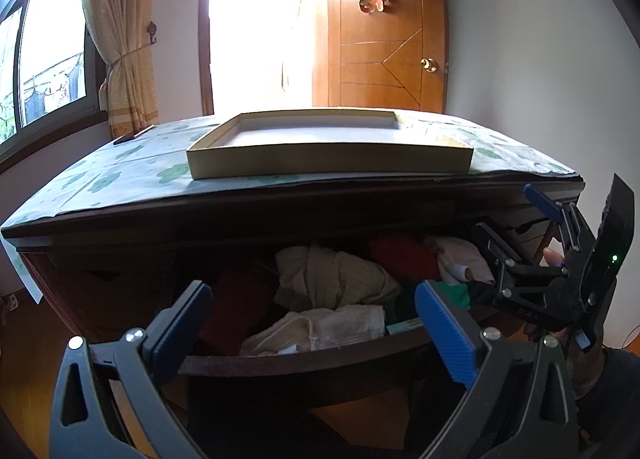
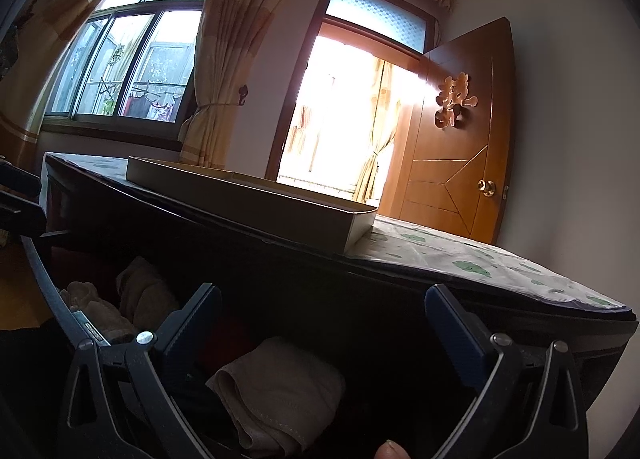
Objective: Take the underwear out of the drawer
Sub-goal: 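Pull the drawer under the table open with the left hand, then reach the right gripper into the drawer and grasp the pale pink underwear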
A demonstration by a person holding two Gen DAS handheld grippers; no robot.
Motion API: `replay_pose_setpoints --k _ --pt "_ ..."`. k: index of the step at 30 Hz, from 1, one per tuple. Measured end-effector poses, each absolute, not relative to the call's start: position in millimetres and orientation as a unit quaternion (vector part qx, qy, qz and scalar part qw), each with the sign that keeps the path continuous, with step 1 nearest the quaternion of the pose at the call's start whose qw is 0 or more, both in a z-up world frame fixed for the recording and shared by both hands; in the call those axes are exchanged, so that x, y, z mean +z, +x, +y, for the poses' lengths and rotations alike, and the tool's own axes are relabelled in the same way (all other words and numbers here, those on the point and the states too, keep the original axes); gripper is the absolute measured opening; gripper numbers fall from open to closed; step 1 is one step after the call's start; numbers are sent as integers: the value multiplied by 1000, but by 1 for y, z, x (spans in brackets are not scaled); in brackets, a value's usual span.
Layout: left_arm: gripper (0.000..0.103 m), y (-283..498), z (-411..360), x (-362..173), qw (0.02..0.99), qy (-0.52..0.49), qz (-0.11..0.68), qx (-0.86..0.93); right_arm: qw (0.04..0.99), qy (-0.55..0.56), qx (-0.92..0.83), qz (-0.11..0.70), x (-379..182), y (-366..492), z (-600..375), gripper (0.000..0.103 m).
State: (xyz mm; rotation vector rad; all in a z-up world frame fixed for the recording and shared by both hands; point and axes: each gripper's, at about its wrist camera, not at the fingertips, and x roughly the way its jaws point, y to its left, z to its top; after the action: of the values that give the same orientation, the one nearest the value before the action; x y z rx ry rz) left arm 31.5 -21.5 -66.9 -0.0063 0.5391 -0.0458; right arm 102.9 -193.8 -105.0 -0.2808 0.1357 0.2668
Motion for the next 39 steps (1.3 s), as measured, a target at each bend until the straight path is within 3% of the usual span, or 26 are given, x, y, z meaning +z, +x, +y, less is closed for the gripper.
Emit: replay_pose_setpoints --k 39 --pt "103 25 -22 -64 962 3 273 -20 965 -144 147 160 -96 60 -197 102"
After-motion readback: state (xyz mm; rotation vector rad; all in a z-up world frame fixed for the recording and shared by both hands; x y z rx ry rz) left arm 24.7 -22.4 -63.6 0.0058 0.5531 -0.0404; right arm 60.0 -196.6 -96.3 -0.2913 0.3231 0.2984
